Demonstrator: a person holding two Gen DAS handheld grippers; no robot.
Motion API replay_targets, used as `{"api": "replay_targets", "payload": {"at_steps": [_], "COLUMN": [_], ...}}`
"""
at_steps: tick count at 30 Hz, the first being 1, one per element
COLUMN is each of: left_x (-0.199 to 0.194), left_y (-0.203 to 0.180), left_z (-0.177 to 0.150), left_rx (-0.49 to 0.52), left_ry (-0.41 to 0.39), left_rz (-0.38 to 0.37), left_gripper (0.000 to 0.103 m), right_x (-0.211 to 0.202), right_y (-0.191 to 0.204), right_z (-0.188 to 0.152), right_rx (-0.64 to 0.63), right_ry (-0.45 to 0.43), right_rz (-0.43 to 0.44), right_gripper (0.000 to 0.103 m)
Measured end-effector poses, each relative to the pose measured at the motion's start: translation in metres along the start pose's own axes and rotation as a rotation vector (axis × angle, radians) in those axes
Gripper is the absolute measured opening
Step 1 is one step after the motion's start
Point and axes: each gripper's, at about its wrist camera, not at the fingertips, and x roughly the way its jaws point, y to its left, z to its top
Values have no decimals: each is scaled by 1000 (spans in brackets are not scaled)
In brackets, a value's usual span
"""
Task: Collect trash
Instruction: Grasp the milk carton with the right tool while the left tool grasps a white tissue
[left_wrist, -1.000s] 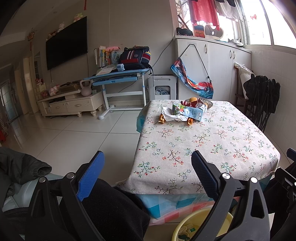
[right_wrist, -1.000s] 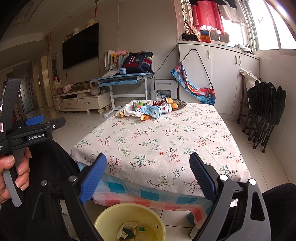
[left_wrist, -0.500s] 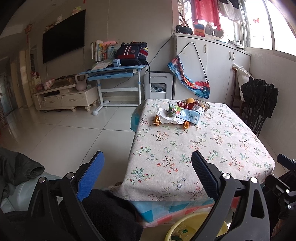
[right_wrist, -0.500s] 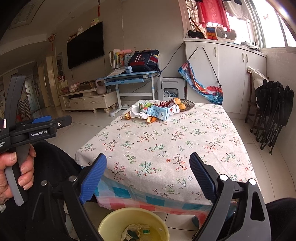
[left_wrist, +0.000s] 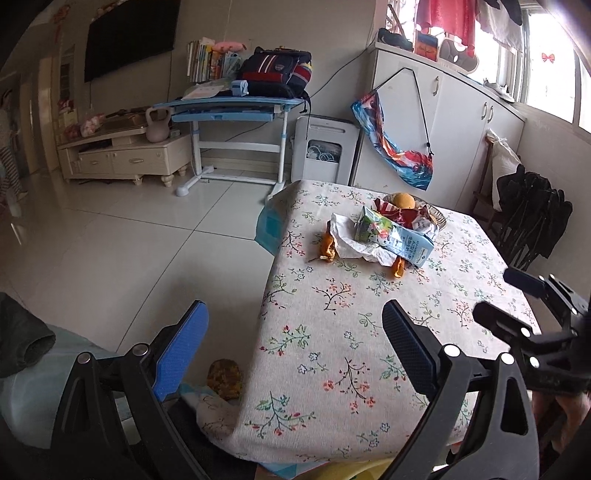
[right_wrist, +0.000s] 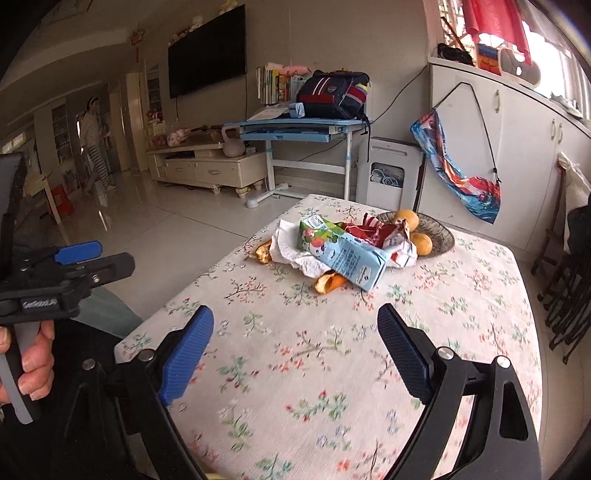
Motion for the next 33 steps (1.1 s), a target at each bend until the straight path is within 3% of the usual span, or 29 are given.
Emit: {"api": "replay_targets", "payload": {"at_steps": [7,13,15,18,20,25,28,33], "left_x": [48,66,69,80,88,102,105,116], "left_y": [12,30,31,26,19,-12,-28,-62], "left_z": [32,37,40,45,51,58,54,51], "left_rx": [-39,-99,-93,-62,-31,99,128,198], "left_ry": [69,114,115,137,155,179,204,196], "left_rz": [26,33,37,34,26,-5,-92,-136], "left_gripper": [92,92,92,92,92,92,92,92], "right_x": [100,169,177,164,147,80,44,14], "right_y": [-20,-49,-56,-61,-62,-81,-97,-114], "right_z": [48,57,57,48,37,7,-14,-37], "right_rx": [-192,-221,-213,-192,-177,-39,89,198], "right_ry": [173,353,397,431,449,408,381,399], "right_rz": [20,113,141,170,180,169,159,96], "right_gripper": [83,83,75,50,44,44,43,42]}}
